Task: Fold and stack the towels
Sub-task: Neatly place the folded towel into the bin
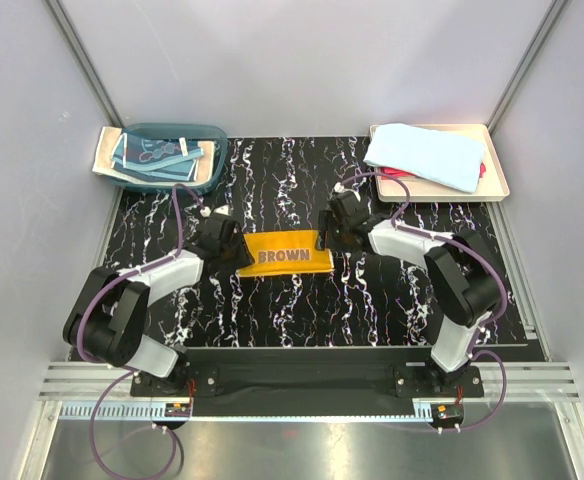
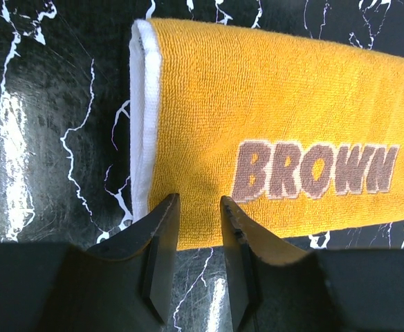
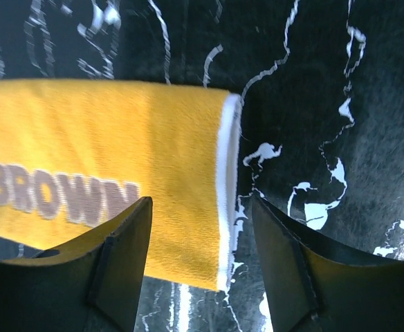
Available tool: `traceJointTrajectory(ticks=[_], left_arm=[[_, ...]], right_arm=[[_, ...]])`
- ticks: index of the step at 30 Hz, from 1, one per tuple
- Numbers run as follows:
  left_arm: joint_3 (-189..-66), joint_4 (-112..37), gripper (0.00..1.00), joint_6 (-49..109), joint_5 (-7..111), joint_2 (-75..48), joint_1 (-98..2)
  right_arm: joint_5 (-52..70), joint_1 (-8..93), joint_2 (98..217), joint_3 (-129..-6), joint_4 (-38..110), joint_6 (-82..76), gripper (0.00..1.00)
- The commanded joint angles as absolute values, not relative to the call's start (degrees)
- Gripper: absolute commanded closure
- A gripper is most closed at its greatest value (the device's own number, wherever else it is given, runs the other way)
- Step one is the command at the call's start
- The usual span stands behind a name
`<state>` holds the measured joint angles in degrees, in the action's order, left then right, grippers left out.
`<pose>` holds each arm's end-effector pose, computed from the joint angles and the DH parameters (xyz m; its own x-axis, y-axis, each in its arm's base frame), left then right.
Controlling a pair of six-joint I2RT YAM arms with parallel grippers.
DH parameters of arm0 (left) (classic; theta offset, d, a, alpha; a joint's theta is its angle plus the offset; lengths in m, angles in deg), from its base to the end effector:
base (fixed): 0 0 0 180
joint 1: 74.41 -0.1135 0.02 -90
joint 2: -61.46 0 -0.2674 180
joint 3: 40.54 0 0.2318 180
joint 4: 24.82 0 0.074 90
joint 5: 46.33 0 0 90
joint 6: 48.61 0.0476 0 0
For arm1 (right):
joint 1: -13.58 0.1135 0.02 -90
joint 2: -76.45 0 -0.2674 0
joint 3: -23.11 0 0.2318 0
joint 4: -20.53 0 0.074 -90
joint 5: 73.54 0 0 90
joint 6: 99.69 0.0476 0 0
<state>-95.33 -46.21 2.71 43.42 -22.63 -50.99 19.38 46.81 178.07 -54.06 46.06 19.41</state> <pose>0.2494 -0.1078 0.1720 -0.8011 -0.3341 -0.4967 -0.1354 0.9094 -0.3933 0.3050 0.1969 0.1864 -0.8126 0.0483 -0.5809 -0.1427 0.9497 0.2787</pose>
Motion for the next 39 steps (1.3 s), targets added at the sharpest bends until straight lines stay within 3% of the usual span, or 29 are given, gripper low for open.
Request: traceJointTrajectory(ticks=[1,21,24,29,31,39], left_arm=[[-97.46,-46.06,0.65,3.86,42.96,-21.16,-50.94],[-97.90,-45.35,0.65,3.24,43.32,-22.12,-50.85],[-98.25,-45.88,0.65,3.24,43.32,-22.04,-50.85],[-100.18,-48.16,0.65,3.59,43.32,-20.63,-50.85],[-102.37,-50.52,0.64,3.77,44.71,-18.88,-50.85],[-116.26,-65.55,0.64,6.40,46.83,-9.48,-50.85]], right_arm=[[18.92,46.62,179.72,-55.17,47.75,18.43,0.34],[22.44,52.07,184.64,-55.87,48.89,20.36,0.45],[24.19,52.60,185.43,-56.40,50.38,20.36,0.54],[29.37,52.60,185.43,-57.28,54.51,19.66,0.93],[30.52,52.60,185.26,-57.81,56.53,18.52,0.99],[44.84,51.64,186.30,-71.05,66.11,8.97,1.00]])
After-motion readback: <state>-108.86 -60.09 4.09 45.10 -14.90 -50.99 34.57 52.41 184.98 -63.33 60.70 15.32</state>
